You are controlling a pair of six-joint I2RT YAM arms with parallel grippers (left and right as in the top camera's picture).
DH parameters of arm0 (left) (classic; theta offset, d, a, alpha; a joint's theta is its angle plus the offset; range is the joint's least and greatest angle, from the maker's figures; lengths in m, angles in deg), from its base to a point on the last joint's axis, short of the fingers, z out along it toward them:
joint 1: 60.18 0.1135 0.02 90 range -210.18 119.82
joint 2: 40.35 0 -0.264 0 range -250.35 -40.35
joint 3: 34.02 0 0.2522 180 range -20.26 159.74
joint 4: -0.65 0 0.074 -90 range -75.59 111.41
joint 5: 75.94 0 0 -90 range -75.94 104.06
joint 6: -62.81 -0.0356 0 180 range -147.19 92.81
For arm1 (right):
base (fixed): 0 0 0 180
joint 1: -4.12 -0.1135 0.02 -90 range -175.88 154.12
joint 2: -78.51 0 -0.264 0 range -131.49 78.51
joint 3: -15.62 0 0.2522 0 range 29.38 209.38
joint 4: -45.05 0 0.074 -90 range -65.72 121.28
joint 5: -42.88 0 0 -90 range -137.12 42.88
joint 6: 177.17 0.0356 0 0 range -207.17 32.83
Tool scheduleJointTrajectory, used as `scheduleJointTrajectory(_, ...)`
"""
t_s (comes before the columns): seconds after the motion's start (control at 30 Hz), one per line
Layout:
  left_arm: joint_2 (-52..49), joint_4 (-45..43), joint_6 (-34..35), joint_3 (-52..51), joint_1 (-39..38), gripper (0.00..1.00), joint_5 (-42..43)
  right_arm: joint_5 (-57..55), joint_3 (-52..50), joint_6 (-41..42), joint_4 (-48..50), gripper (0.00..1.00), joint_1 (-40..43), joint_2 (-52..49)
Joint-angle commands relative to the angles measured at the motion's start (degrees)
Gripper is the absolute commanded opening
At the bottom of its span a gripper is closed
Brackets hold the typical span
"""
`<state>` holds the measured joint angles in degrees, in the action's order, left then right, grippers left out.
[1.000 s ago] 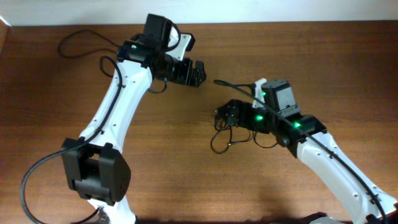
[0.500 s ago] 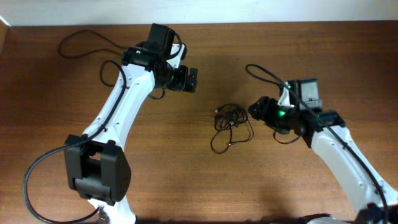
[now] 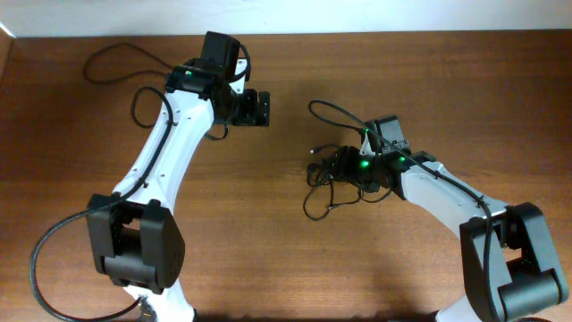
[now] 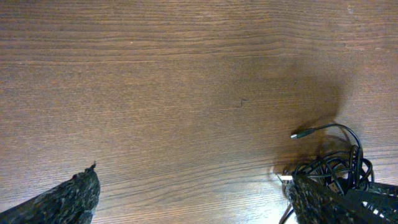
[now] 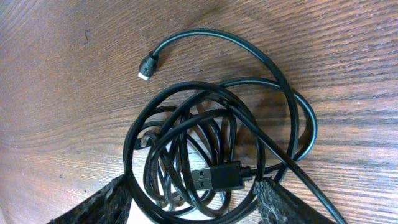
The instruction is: Untangle cables
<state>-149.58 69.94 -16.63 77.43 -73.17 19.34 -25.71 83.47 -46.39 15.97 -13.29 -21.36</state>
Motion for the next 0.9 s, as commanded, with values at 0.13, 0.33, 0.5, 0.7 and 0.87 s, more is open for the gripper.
scheduleJointTrajectory(0.13,-0.48,-0.59,0.74,-0.5,0.31,0.99,-0.63,-1.09,-0.28,-3.08,0.13,0.45,-0.28,-1.03)
scheduleJointTrajectory(0.33,-0.48,-0.59,0.74,-0.5,0.31,0.99,-0.63,2.97,-0.28,-3.1,0.2,0.04,-0.26,-0.98)
scheduleJointTrajectory(0.5,-0.48,-0.79,0.74,-0.5,0.31,0.99,-0.66,7.43,0.44,-3.13,0.17,0.04,-0.15,3.08)
scheduleJointTrajectory(0.7,-0.48,-0.76,0.74,-0.5,0.31,0.99,-0.61,9.66,2.51,-2.84,-0.72,0.13,-0.15,16.17)
scheduleJointTrajectory(0.87,-0.48,-0.76,0.74,-0.5,0.31,0.99,-0.61,-2.01,2.51,-2.86,-12.2,0.12,-0.2,15.23)
